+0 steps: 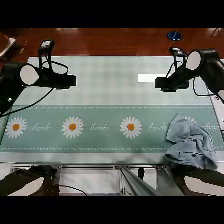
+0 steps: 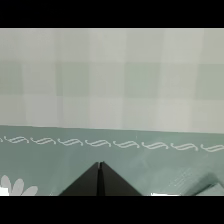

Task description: Fold the shirts.

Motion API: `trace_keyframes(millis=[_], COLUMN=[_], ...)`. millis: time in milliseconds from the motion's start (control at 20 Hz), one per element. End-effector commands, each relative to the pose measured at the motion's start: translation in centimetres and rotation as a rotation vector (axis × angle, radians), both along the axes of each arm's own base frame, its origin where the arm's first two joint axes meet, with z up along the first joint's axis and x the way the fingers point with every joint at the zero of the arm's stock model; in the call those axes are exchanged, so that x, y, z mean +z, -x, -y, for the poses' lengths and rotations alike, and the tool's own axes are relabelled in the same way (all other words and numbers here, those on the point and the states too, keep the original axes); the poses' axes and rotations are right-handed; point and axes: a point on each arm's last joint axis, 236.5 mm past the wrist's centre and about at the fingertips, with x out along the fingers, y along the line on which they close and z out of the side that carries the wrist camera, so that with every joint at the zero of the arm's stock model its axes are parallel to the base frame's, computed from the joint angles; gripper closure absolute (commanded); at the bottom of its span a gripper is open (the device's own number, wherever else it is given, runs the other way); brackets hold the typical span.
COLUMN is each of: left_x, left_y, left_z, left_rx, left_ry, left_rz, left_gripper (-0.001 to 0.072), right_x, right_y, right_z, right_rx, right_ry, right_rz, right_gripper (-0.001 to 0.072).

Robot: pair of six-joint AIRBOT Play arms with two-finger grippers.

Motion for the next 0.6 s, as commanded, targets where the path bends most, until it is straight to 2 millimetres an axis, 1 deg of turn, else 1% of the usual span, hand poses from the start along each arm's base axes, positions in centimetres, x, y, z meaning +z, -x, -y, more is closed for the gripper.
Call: trace_keyframes(millis=[0,100,200,300,350,400,450,500,550], left_x=[0.1,0.4,0.9,1.5,1.7,1.8,1.8,1.6,1.1], left_y=[-0.2,-0.7,-1.3,-2.4,-2.6,-2.8,-2.8,-2.4,-1.7], left_z=[0.0,0.1,0.2,0.4,0.5,0.6,0.7,0.6,0.3], left_rx=[0.002,0.004,0.008,0.014,0.015,0.014,0.011,0.0,-0.029], left_ry=[0.003,0.008,0.017,0.03,0.033,0.036,0.035,0.024,-0.008], left_rz=[0.01,0.033,0.066,0.116,0.127,0.136,0.135,0.121,0.086], left_gripper=[0.0686,0.0686,0.0686,0.0686,0.0686,0.067,0.0512,0.0193,0.0199], right_x=[0.3,0.8,1.6,1.9,2.0,2.1,2.3,2.8,3.5], right_y=[-1.2,-2.6,-4.4,-4.9,-4.9,-4.4,-3.8,-2.8,-1.4], right_z=[-0.2,-0.3,-0.7,-0.7,-0.4,0.0,0.7,1.8,3.0], right_rx=[-0.001,-0.003,-0.011,-0.011,-0.011,-0.014,-0.011,-0.009,0.018], right_ry=[-0.006,-0.013,-0.032,-0.035,-0.023,-0.015,0.003,0.034,0.075], right_rz=[0.054,0.115,0.196,0.221,0.218,0.196,0.167,0.125,0.087], right_gripper=[0.0682,0.0682,0.0682,0.068,0.0631,0.0443,0.0295,0.0298,0.0298])
